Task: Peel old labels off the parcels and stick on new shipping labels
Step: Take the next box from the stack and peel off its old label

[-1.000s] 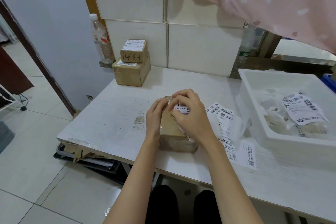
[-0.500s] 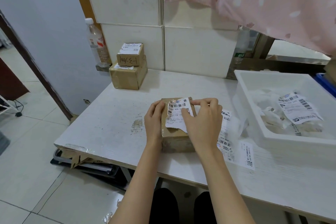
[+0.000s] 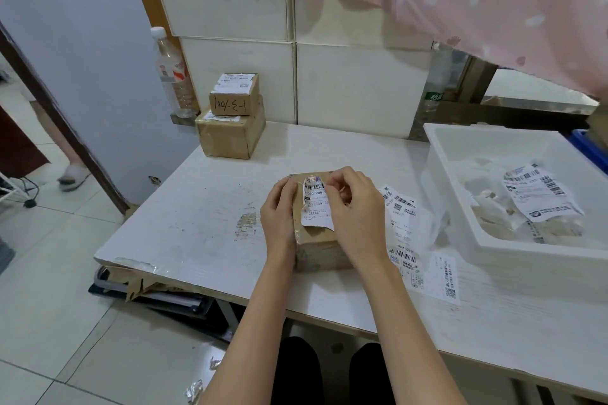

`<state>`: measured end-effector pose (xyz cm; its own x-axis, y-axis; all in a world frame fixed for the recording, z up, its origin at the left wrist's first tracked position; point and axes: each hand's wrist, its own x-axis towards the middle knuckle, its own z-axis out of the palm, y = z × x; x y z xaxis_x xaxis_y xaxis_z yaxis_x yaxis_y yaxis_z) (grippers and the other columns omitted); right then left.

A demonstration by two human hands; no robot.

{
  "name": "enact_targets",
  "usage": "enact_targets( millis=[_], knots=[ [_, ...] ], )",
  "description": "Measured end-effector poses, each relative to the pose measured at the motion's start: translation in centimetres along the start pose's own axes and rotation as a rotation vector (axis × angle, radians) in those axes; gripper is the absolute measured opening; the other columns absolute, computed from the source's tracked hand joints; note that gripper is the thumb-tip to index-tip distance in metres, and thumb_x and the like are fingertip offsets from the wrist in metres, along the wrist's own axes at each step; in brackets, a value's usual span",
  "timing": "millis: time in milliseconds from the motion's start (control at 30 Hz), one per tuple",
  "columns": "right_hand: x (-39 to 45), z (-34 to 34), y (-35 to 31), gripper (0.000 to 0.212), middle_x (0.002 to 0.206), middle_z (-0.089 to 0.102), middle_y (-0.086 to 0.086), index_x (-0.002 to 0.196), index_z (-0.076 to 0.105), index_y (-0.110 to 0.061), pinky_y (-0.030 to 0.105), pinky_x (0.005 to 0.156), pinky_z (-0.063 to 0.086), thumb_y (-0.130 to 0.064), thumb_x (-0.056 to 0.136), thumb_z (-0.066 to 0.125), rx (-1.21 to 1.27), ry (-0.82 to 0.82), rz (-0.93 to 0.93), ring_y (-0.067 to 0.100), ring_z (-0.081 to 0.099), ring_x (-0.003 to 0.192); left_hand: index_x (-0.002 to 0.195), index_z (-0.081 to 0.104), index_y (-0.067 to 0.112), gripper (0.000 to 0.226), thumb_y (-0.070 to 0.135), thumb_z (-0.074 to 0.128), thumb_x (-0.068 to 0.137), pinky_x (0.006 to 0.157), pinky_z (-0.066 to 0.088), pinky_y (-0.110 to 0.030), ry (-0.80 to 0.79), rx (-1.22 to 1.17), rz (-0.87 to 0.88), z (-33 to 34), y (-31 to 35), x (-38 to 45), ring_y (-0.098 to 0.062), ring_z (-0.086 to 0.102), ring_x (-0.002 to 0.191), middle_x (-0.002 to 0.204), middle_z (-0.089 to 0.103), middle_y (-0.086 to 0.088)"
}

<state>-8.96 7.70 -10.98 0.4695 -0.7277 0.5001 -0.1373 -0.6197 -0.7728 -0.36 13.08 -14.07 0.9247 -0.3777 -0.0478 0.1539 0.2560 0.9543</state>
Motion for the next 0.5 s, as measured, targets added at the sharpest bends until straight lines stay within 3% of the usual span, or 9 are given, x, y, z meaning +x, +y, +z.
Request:
enact_targets(
  millis=[100, 233, 367, 500],
  knots=[
    [-0.23, 0.03, 0.19, 0.017, 0.091, 0.053, -0.008, 0.092, 0.060, -0.022, 0.032, 0.078, 0.046, -0.009, 0.083, 0.066, -0.013, 0.050, 0.018, 0.015, 0.049, 0.088, 0.115, 0.067, 0.005, 0.023, 0.015, 0.056, 0.098, 0.062, 0.047, -0.009, -0.004, -0.018, -0.018, -0.02, 0.08, -0.09, 0.004, 0.065, 0.075, 0.095, 0.070, 0.005],
    [-0.05, 0.01, 0.18, 0.047, 0.097, 0.046, -0.007, 0.124, 0.055, -0.026, 0.024, 0.083, 0.037, -0.008, 0.081, 0.062, -0.086, 0.034, 0.102, 0.015, 0.038, 0.096, 0.114, 0.068, 0.007, 0.022, 0.015, 0.057, 0.097, 0.062, 0.046, -0.008, 0.014, -0.017, -0.029, -0.04, 0.21, -0.13, 0.005, 0.064, 0.077, 0.097, 0.069, 0.006],
    [0.03, 0.20, -0.18, 0.044, 0.078, 0.045, -0.021, 0.121, 0.058, -0.023, 0.039, 0.084, 0.046, 0.000, 0.083, 0.056, -0.153, 0.034, 0.000, 0.013, 0.039, 0.097, 0.115, 0.068, 0.006, 0.024, 0.016, 0.056, 0.097, 0.062, 0.047, -0.010, 0.010, -0.014, -0.026, 0.03, 0.17, -0.18, -0.001, 0.064, 0.080, 0.099, 0.070, 0.003],
    [-0.22, -0.04, -0.32, 0.035, 0.086, 0.047, -0.019, 0.115, 0.061, -0.023, 0.039, 0.093, 0.045, -0.006, 0.084, 0.065, -0.013, 0.002, 0.006, 0.016, 0.054, 0.095, 0.109, 0.069, 0.007, 0.020, 0.014, 0.055, 0.097, 0.062, 0.047, -0.011, 0.000, -0.010, -0.017, 0.07, 0.23, -0.21, 0.000, 0.065, 0.075, 0.091, 0.071, 0.005]
  ],
)
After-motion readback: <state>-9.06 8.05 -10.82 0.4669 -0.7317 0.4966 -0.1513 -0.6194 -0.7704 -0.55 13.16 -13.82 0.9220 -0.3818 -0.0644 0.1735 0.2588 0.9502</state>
